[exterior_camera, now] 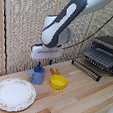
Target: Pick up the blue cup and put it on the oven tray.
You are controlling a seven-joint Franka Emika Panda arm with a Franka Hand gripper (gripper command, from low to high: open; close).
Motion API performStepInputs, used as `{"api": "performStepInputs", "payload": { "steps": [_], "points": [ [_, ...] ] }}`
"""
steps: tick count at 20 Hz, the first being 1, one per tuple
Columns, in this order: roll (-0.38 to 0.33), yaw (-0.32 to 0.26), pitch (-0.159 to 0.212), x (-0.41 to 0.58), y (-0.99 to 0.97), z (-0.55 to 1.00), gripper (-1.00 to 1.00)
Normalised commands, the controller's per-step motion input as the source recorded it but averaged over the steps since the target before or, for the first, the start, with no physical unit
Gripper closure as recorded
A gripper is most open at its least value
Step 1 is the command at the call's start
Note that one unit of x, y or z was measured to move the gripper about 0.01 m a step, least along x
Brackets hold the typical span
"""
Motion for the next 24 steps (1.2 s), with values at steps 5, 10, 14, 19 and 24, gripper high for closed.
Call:
{"api": "performStepInputs", "payload": {
  "steps": [5,10,14,19,24],
  "points": [
    [-0.015,0.071,0.012,0.353,0.00,-0.36,-1.00],
    [-0.026,0.043,0.038,0.251,0.03,-0.27,1.00],
    [-0.037,0.002,0.053,0.092,0.15,-0.05,1.00],
    [-0.032,0.000,0.017,0.002,0.15,0.00,1.00],
    [-0.015,0.003,0.000,0.003,0.15,0.00,1.00]
  ]
}}
